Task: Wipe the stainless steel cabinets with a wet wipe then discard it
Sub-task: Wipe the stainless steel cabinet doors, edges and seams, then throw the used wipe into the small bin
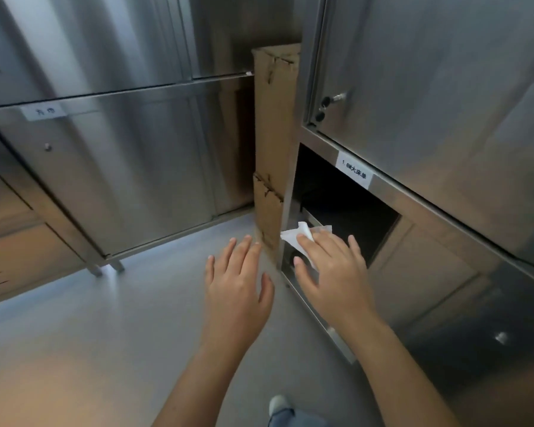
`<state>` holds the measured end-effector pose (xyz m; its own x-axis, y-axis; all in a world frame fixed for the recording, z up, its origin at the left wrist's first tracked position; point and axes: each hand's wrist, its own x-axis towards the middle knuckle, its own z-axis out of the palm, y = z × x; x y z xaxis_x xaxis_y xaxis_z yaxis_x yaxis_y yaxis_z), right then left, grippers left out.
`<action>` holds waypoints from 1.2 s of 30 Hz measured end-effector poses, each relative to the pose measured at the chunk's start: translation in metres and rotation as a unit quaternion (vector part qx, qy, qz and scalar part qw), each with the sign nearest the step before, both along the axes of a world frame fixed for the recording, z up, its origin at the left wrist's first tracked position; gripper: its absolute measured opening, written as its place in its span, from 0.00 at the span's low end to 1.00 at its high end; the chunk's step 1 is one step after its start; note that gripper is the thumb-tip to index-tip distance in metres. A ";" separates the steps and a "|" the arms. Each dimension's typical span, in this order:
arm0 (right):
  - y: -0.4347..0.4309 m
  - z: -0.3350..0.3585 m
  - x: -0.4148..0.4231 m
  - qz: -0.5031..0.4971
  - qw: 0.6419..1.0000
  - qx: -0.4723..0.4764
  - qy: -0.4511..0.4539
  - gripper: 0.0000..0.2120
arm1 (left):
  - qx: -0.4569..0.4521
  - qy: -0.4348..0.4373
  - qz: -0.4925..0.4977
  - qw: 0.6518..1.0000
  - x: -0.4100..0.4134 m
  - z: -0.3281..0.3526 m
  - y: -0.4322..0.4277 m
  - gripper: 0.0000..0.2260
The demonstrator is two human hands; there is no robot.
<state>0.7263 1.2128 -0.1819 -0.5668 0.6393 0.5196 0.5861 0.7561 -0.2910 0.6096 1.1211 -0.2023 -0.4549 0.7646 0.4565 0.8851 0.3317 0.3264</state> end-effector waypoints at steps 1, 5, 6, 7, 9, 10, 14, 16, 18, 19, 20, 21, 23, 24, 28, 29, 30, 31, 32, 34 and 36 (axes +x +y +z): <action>0.012 0.000 -0.008 0.010 1.000 -0.008 0.006 0.14 | 0.000 0.002 0.012 1.000 -0.007 0.002 0.009 0.20; 0.063 0.005 -0.037 0.039 0.999 -0.023 0.021 0.14 | 0.014 0.008 0.041 0.999 -0.034 0.017 0.049 0.18; 0.075 0.006 -0.047 0.054 0.998 -0.035 0.020 0.14 | 0.015 0.012 0.053 0.998 -0.041 0.020 0.058 0.18; 0.085 0.007 -0.057 0.067 0.997 -0.044 0.014 0.15 | 0.020 0.016 0.068 0.997 -0.049 0.023 0.066 0.17; 0.100 0.008 -0.082 0.093 0.995 -0.048 0.004 0.15 | 0.024 0.018 0.102 0.994 -0.066 0.027 0.076 0.18; 0.105 0.009 -0.095 0.111 0.993 -0.043 0.004 0.14 | 0.023 0.021 0.122 0.992 -0.074 0.027 0.077 0.18; 0.106 0.011 -0.150 0.200 0.980 -0.007 0.009 0.16 | 0.014 0.038 0.210 0.977 -0.105 0.025 0.065 0.20; 0.099 0.009 -0.174 0.244 0.970 0.004 0.012 0.16 | 0.006 0.041 0.250 0.967 -0.119 0.024 0.051 0.20; 0.089 0.006 -0.195 0.284 0.959 0.003 0.018 0.16 | 0.005 0.046 0.286 0.957 -0.134 0.024 0.038 0.17; 0.084 0.004 -0.205 0.301 0.953 0.003 0.018 0.16 | 0.003 0.048 0.302 0.952 -0.141 0.024 0.031 0.17; 0.079 0.002 -0.216 0.316 0.949 0.003 0.018 0.16 | 0.001 0.047 0.314 0.948 -0.148 0.024 0.026 0.17; 0.074 0.000 -0.226 0.329 0.944 0.004 0.019 0.16 | 0.002 0.043 0.324 0.945 -0.155 0.023 0.020 0.17; 0.062 -0.003 -0.248 0.351 0.936 0.007 0.018 0.16 | 0.004 0.025 0.341 0.940 -0.169 0.019 0.010 0.18; 0.056 -0.005 -0.259 0.363 0.932 0.012 0.016 0.16 | 0.004 0.015 0.350 0.937 -0.176 0.017 0.005 0.19; 0.027 -0.012 -0.310 0.398 0.917 0.031 0.004 0.16 | 0.015 0.006 0.369 0.929 -0.217 0.007 -0.023 0.20; 0.019 -0.014 -0.325 0.401 0.915 0.034 0.001 0.16 | 0.020 0.006 0.375 0.927 -0.231 0.004 -0.032 0.20; 0.010 -0.015 -0.341 0.405 0.914 0.037 -0.003 0.15 | 0.024 0.004 0.381 0.924 -0.245 0.002 -0.042 0.20; 0.000 -0.015 -0.357 0.410 0.911 0.040 -0.006 0.15 | 0.026 0.001 0.387 0.922 -0.260 0.000 -0.053 0.20; -0.011 -0.015 -0.374 0.418 0.907 0.043 -0.010 0.15 | 0.029 -0.004 0.392 0.919 -0.276 0.000 -0.065 0.20; -0.035 -0.010 -0.410 0.437 0.898 0.048 -0.010 0.15 | 0.031 -0.003 0.403 0.915 -0.308 0.003 -0.092 0.19; -0.062 -0.002 -0.447 0.455 0.889 0.052 -0.003 0.14 | 0.038 0.006 0.413 0.910 -0.340 0.005 -0.121 0.18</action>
<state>0.2797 1.1505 -0.1844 -0.8276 -0.1366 0.5444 -0.2812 0.9403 -0.1915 0.2701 1.0002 -0.1976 -0.8551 0.1295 0.5021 0.3468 0.8627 0.3681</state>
